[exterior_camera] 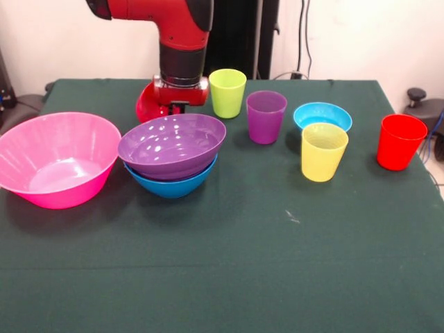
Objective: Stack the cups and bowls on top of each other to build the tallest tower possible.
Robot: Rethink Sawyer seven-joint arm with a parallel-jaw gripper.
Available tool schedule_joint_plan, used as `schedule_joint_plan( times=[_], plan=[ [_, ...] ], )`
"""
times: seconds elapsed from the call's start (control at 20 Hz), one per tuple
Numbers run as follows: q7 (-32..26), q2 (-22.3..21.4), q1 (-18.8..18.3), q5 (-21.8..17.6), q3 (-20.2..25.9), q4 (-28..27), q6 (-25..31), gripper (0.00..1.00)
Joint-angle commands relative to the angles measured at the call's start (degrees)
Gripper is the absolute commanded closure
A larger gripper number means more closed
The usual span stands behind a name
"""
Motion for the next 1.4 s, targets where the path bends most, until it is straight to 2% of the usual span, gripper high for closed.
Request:
schedule_joint_plan(
  times=[0.05, 0.3, 0.5, 0.65, 0.95, 1.4],
  plan=[
    [7.5, 2.1, 2.2, 1.4, 0.4, -6.8, -5.3, 1.00],
    [7.4, 2.5, 3.0, 2.5, -0.8, -6.9, -6.2, 1.00],
    [5.9, 2.3, 2.3, 2.7, 0.0, -6.6, -3.7, 1.00],
    [2.9, -0.2, 0.8, 3.9, 1.8, -4.2, 4.5, 1.00],
    [-3.8, -6.1, 0.4, 4.4, 2.9, 0.1, 16.5, 1.00],
    [-6.6, -8.7, 0.7, 3.3, 3.7, -0.3, 26.3, 1.00]
  ],
)
